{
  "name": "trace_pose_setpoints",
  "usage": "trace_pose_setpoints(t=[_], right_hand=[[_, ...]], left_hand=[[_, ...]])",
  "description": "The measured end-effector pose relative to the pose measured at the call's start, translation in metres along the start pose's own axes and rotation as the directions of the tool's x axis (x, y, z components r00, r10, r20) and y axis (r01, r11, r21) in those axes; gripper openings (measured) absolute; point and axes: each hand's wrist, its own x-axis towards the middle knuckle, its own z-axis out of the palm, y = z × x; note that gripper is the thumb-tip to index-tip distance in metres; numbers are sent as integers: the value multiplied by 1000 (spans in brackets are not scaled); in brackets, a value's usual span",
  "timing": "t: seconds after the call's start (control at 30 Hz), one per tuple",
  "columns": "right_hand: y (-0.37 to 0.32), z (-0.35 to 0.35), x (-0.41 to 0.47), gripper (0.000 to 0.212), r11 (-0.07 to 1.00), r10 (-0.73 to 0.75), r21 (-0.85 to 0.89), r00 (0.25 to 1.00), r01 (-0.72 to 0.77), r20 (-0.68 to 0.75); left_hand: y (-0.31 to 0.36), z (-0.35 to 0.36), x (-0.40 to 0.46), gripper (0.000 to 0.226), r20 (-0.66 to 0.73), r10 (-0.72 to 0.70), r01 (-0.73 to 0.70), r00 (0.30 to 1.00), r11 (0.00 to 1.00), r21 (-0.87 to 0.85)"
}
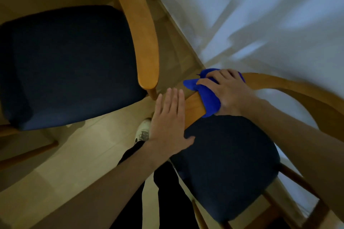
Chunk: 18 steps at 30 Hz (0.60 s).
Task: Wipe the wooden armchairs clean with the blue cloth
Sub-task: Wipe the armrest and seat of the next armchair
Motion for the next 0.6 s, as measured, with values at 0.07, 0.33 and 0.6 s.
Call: trace_pose_setpoints(t=[0.07,0.33,0.6], right_hand=[[-2,0,1,104,999,28,-23,999,-28,26],[-14,2,-1,103,987,136,-90,990,-132,33],[-26,5,2,106,986,143,-94,989,-139,35]], left_hand=[[5,4,2,127,22,-44,41,999,995,91],[5,2,-1,94,-6,-40,41,999,996,73],[-3,15,-7,98,-71,-51,55,996,997,59]])
